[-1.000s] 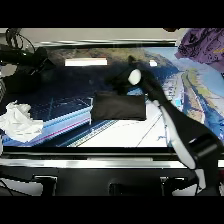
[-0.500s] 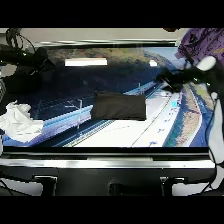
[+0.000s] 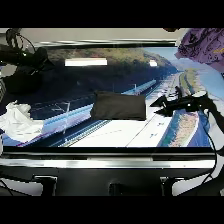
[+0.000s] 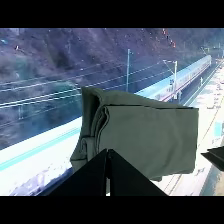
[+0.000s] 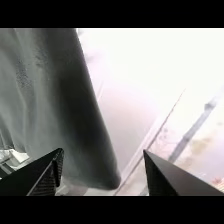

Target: Fold the clothes and pants, and hang the long-sleeved shirts on hangers.

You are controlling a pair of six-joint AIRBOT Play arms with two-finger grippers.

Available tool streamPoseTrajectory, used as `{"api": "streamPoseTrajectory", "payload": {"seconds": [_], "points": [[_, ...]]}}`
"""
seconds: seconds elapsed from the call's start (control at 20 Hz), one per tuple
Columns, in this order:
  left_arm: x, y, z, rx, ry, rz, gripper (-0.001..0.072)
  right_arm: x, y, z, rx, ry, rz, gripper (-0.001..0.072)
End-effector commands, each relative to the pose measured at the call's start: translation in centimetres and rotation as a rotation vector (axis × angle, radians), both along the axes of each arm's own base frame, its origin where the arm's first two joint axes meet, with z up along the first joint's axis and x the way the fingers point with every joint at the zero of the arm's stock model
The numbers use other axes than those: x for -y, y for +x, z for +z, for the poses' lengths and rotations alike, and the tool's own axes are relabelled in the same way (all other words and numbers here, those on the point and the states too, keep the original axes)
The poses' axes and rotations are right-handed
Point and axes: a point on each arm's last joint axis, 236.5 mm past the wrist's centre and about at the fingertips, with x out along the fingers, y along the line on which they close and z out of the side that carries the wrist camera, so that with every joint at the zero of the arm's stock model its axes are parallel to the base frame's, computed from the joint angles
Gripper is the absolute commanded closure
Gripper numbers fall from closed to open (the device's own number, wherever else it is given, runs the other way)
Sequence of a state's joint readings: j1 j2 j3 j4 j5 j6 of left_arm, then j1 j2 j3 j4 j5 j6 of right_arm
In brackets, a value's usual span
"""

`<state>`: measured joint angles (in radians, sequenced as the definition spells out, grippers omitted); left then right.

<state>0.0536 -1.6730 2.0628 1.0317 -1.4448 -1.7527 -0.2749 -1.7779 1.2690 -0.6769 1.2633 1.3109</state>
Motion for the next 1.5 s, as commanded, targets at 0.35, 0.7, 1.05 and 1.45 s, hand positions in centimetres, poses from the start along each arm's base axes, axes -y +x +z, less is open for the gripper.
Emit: {"api": "streamPoseTrajectory", "payload": {"seconds": [0.35,0.7,1.05,1.45], "points": [[0.0,0.0,-0.1,-0.002,-0.001,0.0,0.0689,-6.3,0.9,-2.7,0.036,0.048,0.046,0.0523],[0.0,0.0,-0.1,-0.003,-0.001,0.001,0.0689,-2.7,6.2,4.1,0.139,-0.01,-0.064,0.0681],[0.1,-1.0,-1.9,-0.072,0.0,-0.011,0.0689,7.0,12.1,11.9,0.244,-0.138,-0.317,0.068],[0.1,-1.1,-1.8,-0.072,0.0,-0.012,0.0689,26.5,7.4,14.0,0.172,-0.329,-0.685,0.068]]}}
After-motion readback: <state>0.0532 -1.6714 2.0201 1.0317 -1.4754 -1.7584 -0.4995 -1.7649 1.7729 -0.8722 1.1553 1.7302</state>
